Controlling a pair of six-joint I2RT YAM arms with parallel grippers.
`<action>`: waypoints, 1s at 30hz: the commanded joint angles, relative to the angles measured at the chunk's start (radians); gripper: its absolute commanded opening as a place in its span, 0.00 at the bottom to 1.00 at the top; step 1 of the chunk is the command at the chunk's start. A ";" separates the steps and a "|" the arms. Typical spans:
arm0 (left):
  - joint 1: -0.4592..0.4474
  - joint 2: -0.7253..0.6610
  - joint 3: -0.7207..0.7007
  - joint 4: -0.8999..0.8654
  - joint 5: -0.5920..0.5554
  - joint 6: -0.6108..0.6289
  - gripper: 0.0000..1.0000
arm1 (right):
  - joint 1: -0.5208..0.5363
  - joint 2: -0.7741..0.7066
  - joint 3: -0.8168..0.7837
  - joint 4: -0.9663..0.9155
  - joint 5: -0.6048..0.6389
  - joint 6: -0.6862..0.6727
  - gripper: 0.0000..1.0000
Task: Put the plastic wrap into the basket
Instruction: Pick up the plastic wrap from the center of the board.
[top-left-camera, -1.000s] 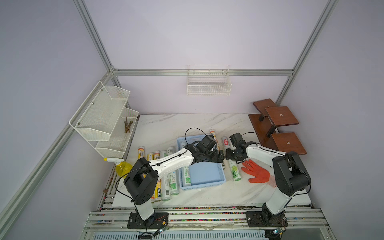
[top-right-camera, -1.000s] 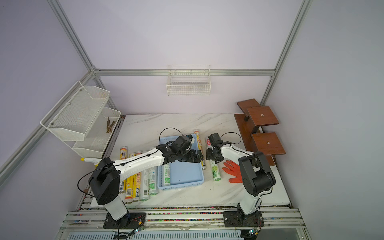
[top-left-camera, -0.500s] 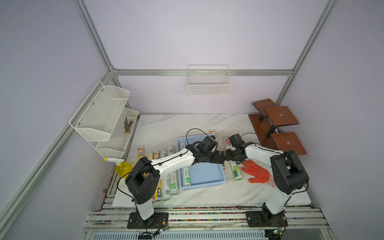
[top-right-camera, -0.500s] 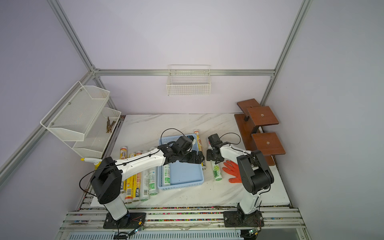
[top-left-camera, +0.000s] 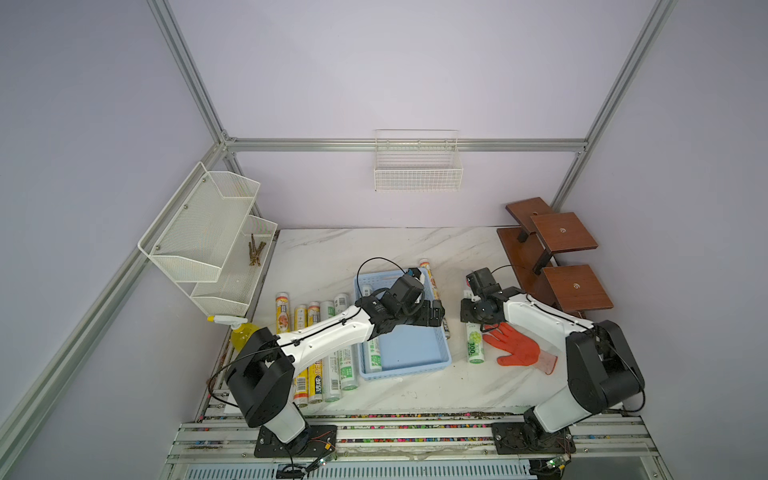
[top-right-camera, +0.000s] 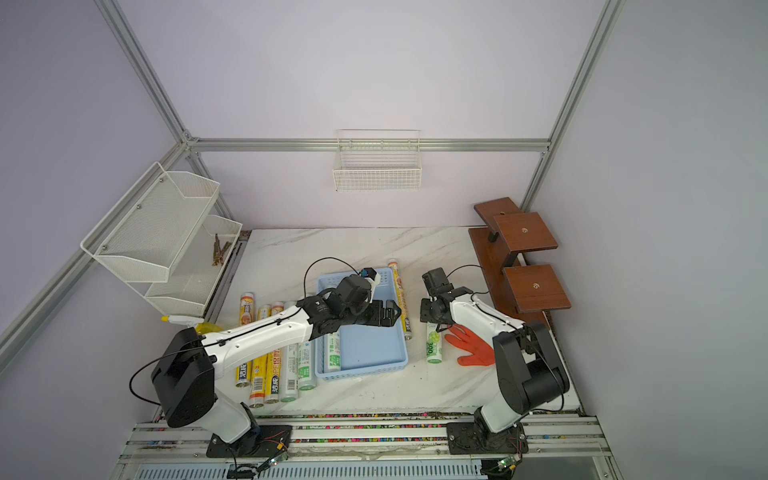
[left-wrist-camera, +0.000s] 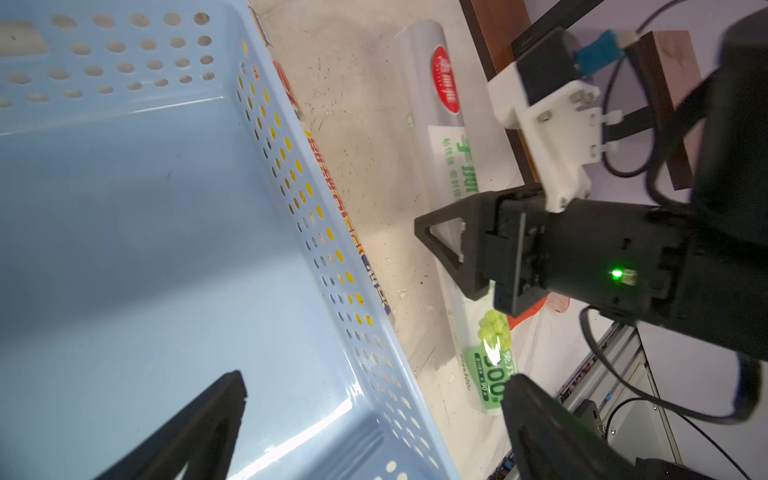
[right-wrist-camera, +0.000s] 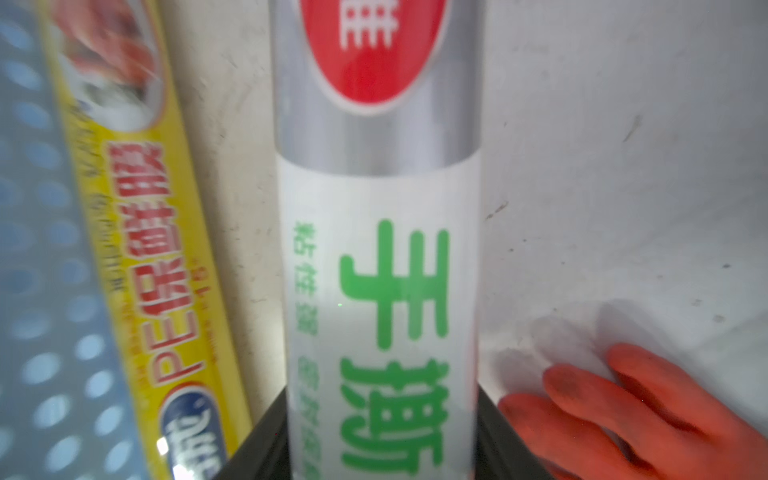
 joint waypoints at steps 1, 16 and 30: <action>-0.004 -0.084 -0.036 0.073 -0.085 0.021 1.00 | -0.002 -0.127 0.043 0.013 -0.015 0.013 0.43; 0.000 -0.442 -0.265 0.012 -0.380 0.037 1.00 | 0.158 -0.109 0.157 0.266 -0.412 0.271 0.41; 0.021 -0.775 -0.504 -0.071 -0.512 0.000 1.00 | 0.376 0.194 0.217 0.410 -0.453 0.401 0.42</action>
